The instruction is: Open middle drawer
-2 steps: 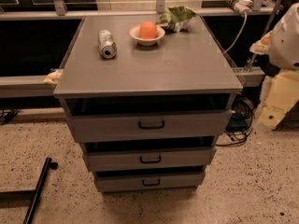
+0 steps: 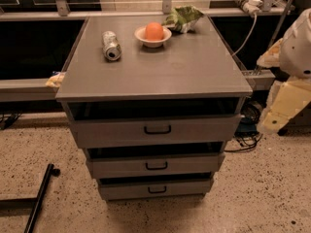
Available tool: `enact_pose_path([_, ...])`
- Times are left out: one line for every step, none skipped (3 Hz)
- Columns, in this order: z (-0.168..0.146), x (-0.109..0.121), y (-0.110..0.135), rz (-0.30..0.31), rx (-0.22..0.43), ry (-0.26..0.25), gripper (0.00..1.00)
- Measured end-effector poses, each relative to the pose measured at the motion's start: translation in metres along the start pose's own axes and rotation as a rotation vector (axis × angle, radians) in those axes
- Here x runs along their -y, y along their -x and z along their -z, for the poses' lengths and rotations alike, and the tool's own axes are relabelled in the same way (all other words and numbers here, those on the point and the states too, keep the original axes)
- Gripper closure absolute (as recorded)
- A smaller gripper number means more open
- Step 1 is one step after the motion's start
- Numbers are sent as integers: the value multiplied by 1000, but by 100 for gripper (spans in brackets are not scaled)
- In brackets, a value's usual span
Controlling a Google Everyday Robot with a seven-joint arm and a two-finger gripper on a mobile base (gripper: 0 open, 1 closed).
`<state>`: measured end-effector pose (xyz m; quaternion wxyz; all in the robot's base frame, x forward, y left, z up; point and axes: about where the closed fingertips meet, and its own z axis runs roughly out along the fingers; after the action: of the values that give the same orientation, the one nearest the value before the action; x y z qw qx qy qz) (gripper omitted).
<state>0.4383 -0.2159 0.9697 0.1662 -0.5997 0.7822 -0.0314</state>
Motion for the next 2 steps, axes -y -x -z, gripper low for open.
enact_pose_path([-37,-6,-8,-15,57,31,42])
enact_pose_path([-95,-12,-17,-39,162,78,65])
